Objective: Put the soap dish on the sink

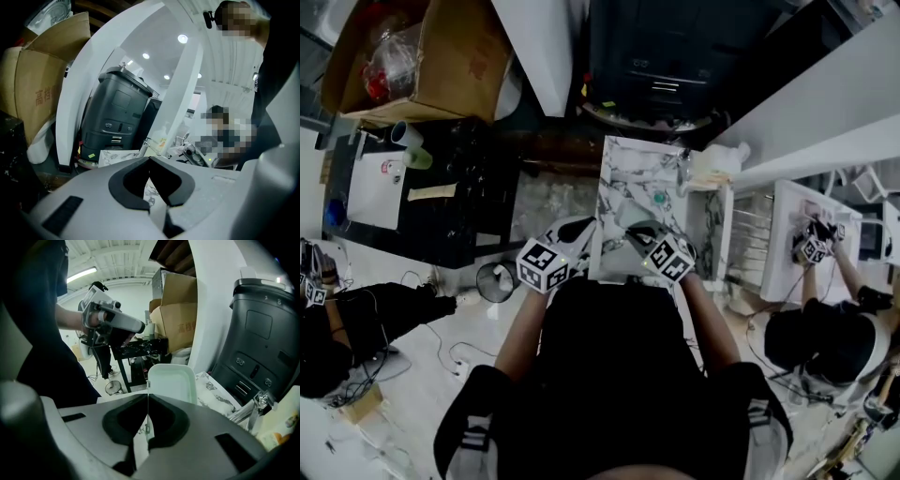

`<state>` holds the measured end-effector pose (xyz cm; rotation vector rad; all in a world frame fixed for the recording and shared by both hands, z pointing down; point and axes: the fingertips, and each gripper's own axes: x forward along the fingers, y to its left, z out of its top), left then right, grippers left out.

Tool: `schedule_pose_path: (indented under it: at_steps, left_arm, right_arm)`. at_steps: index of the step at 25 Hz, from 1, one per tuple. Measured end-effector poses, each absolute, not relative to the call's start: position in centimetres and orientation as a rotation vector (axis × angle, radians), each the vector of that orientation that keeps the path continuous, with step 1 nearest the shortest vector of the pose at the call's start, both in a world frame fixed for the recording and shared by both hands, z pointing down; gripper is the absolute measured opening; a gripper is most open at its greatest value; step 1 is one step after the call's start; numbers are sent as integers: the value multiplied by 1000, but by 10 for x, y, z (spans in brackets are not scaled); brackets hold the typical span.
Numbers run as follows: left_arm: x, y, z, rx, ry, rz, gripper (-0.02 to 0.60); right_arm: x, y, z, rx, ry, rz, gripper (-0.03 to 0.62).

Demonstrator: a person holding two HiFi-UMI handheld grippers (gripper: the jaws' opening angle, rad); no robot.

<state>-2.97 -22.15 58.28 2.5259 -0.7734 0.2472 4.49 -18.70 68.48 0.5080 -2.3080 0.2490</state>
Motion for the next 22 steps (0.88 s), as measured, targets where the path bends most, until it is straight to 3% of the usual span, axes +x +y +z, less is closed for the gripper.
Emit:
schedule_pose_path:
  at_steps: [22]
  left_arm:
    - [-49, -229, 588, 2465, -859, 253, -2]
  right_arm:
    - [56, -228, 743, 343, -2026, 50, -2]
